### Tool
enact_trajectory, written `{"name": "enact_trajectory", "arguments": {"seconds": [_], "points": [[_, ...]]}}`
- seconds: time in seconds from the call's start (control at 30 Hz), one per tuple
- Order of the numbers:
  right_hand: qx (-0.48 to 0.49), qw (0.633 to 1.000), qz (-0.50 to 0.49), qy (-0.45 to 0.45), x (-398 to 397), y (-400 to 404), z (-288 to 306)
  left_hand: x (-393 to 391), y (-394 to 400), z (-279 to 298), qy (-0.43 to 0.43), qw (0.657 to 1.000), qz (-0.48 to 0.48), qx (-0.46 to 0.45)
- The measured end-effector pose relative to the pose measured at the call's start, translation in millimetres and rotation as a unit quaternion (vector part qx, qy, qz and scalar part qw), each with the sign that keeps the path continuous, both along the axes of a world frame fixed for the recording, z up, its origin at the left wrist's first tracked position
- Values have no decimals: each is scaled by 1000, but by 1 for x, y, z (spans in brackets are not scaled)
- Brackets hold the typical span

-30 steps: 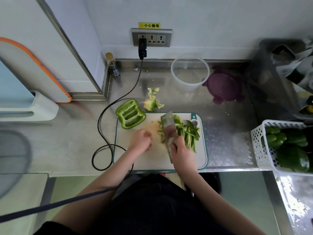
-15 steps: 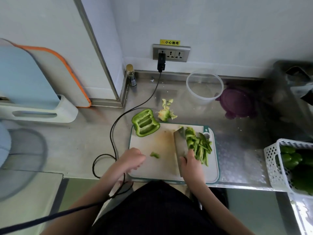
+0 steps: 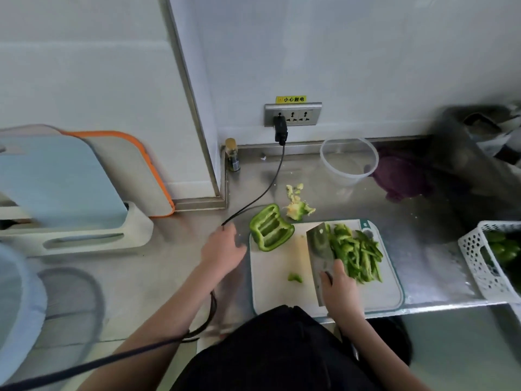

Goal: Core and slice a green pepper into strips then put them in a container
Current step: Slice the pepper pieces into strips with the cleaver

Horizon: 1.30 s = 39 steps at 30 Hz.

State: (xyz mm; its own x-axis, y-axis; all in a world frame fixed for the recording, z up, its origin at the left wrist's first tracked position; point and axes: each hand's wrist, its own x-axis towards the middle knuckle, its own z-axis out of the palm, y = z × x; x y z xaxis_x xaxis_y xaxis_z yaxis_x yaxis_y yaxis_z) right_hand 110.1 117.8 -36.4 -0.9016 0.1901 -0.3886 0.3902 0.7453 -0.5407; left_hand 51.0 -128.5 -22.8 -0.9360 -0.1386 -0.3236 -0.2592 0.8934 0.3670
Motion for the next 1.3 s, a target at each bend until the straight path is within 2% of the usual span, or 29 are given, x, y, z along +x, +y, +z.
{"name": "enact_trajectory", "arguments": {"seconds": [0.07,0.13,0.27,0.43,0.57,0.63,0.7,0.8,0.93,1.03,1.17,1.3], "points": [[-6,1000,-27,1,3,-10,3,-19,13,-1,39,998,-36,45],[-12,999,-53,1,4,-21,7,-37,23,-5,25,995,-54,77],[-34,994,-100,6,4,-41,15,-64,36,-16,8,993,-94,75],[-66,982,-176,22,10,-52,20,-72,40,-18,-19,992,-76,96],[-55,975,-212,33,16,-55,22,-48,45,-13,-58,980,-33,189],[-68,971,-226,36,16,-57,23,-28,49,-11,-50,973,-25,224],[-56,974,-216,41,16,-59,22,-10,56,-9,-15,972,-46,230],[15,984,-172,38,15,-60,14,7,69,-10,24,974,-88,208],[59,988,-143,13,13,-58,7,13,82,-23,-34,974,-99,201],[86,988,-130,19,12,-55,7,14,88,-18,-17,973,-75,218],[69,988,-133,27,6,-49,3,9,93,-3,47,977,-84,189],[64,997,-43,-32,0,-55,-9,1,93,-3,48,984,-58,164]]}}
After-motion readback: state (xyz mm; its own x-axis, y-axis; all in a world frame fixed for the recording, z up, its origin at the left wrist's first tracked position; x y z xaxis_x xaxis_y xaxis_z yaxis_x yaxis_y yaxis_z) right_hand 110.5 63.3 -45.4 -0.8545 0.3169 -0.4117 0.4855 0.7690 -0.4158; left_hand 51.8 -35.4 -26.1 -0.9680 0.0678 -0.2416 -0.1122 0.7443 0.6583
